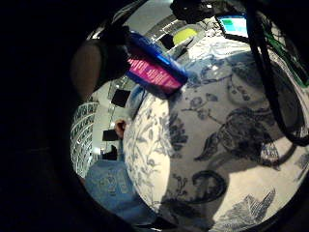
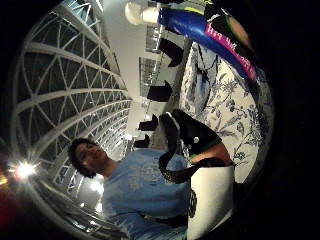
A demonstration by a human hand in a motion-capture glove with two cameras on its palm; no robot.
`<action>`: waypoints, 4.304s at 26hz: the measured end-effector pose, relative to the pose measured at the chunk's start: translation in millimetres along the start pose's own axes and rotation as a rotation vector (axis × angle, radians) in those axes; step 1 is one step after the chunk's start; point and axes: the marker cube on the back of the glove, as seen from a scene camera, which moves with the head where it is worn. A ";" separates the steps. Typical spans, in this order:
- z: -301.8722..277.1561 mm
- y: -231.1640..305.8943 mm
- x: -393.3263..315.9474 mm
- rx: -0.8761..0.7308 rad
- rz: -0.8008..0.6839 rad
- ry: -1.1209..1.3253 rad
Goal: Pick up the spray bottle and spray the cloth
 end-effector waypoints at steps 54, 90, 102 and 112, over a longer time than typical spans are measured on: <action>40.1 -133.9 -47.0 -0.078 0.167 0.393; 54.1 -175.0 -67.8 -0.359 0.423 0.813; 57.1 -173.9 -68.8 -0.395 0.419 0.874; 60.8 -173.3 -69.5 -0.414 0.419 0.899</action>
